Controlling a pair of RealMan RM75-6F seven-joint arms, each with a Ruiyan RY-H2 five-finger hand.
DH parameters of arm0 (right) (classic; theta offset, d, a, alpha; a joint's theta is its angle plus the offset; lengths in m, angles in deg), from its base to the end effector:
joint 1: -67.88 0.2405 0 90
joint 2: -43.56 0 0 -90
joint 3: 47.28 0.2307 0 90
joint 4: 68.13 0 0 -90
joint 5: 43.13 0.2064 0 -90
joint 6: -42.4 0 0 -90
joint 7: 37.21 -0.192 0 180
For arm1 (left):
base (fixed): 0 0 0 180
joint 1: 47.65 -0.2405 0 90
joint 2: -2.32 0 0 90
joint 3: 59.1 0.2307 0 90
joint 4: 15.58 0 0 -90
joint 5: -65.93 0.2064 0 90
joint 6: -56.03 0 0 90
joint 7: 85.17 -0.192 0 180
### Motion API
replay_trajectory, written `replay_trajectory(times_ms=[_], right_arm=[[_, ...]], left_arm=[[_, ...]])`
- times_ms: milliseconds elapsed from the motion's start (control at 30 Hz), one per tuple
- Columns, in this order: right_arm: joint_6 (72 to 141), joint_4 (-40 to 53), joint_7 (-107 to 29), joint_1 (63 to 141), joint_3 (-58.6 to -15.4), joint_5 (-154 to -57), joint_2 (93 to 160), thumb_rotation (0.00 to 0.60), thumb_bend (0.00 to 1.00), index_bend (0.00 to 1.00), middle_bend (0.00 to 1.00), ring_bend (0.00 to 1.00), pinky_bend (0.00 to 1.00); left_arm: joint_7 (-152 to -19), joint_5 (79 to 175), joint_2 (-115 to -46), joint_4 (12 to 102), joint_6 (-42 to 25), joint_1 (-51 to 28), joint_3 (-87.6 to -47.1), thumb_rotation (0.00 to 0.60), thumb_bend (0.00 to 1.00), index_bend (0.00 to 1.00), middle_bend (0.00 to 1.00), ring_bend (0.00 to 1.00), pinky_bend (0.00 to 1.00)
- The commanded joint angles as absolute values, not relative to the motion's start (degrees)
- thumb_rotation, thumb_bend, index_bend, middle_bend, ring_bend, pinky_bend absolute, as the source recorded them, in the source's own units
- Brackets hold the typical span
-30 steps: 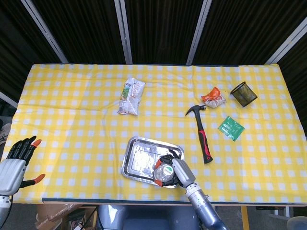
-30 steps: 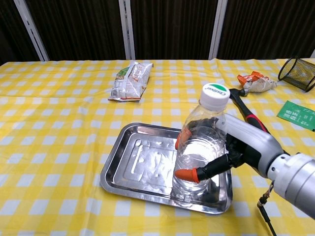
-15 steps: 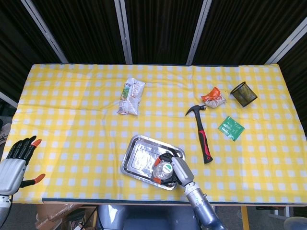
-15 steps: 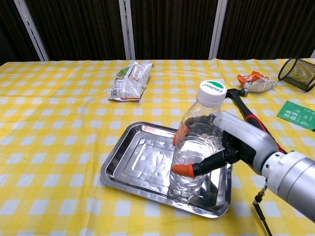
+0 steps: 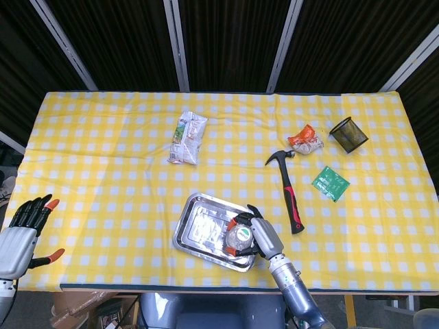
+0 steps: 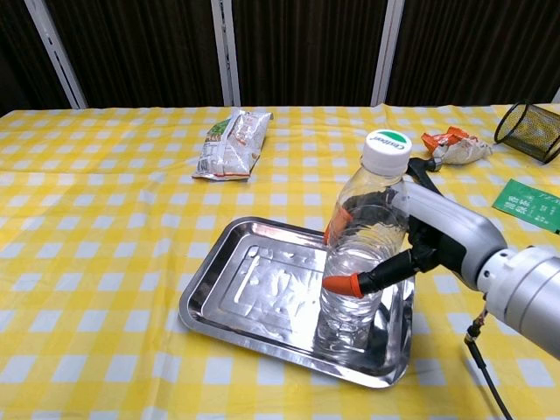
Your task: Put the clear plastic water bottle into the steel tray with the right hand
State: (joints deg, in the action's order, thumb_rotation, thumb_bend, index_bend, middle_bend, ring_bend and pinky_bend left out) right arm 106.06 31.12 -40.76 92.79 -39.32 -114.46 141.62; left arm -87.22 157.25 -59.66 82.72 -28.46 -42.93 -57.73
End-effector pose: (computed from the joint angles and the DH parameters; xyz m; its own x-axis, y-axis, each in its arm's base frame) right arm -0.0941 -0.2670 -0.0614 -0.3038 -0.4477 0.8410 -0.9225 -0.0825 -0.3771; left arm -0.2613 0.2079 0.1318 0.3787 0.0879 0.9213 0.9236 -0.1002 -0.3701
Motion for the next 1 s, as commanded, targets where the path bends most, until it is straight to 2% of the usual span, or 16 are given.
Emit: replay_trajectory(times_ms=[33, 233, 333, 500, 733, 1000], right_arm=[[105.8, 31.5, -40.4, 92.9, -39.3, -114.3, 141.2, 0.600, 0.52, 0.69, 0.60, 0.24, 0.00], [103.3, 33.1, -40.8, 93.6, -39.6, -113.6, 139.6, 0.600, 0.30, 0.53, 0.53, 0.16, 0.00], [102.0, 33.4, -41.6, 94.0, -39.9, -113.8, 138.9, 0.600, 0.24, 0.46, 0.47, 0.11, 0.00], [101.0, 33.2, -42.3, 94.4, -40.0, -114.0, 138.7, 0.600, 0.20, 0.36, 0.39, 0.07, 0.00], [100.7, 33.0, -44.1, 94.4, -40.0, -114.2, 138.8, 0.600, 0.09, 0.18, 0.20, 0.01, 0.00], [99.9, 33.2, -44.3, 94.6, -40.5, -114.1, 138.0, 0.600, 0.09, 0.14, 0.15, 0.00, 0.00]], left_arm=[[-87.3, 157.3, -59.7, 82.7, -28.5, -42.9, -57.7, 0.600, 0.18, 0.05, 0.00, 0.00, 0.00], [-87.4, 157.2, -59.7, 82.8, -28.4, -42.9, -57.7, 0.600, 0.18, 0.05, 0.00, 0.00, 0.00], [-87.6, 157.2, -59.8, 82.8, -28.4, -42.9, -57.7, 0.600, 0.18, 0.05, 0.00, 0.00, 0.00], [-87.6, 157.3, -59.8, 82.9, -28.4, -42.9, -57.6, 0.600, 0.18, 0.05, 0.00, 0.00, 0.00], [-87.4, 157.2, -59.6, 82.9, -28.4, -42.9, -57.7, 0.600, 0.18, 0.05, 0.00, 0.00, 0.00], [-87.3, 157.2, -59.5, 82.9, -28.5, -42.9, -57.7, 0.600, 0.18, 0.05, 0.00, 0.00, 0.00]])
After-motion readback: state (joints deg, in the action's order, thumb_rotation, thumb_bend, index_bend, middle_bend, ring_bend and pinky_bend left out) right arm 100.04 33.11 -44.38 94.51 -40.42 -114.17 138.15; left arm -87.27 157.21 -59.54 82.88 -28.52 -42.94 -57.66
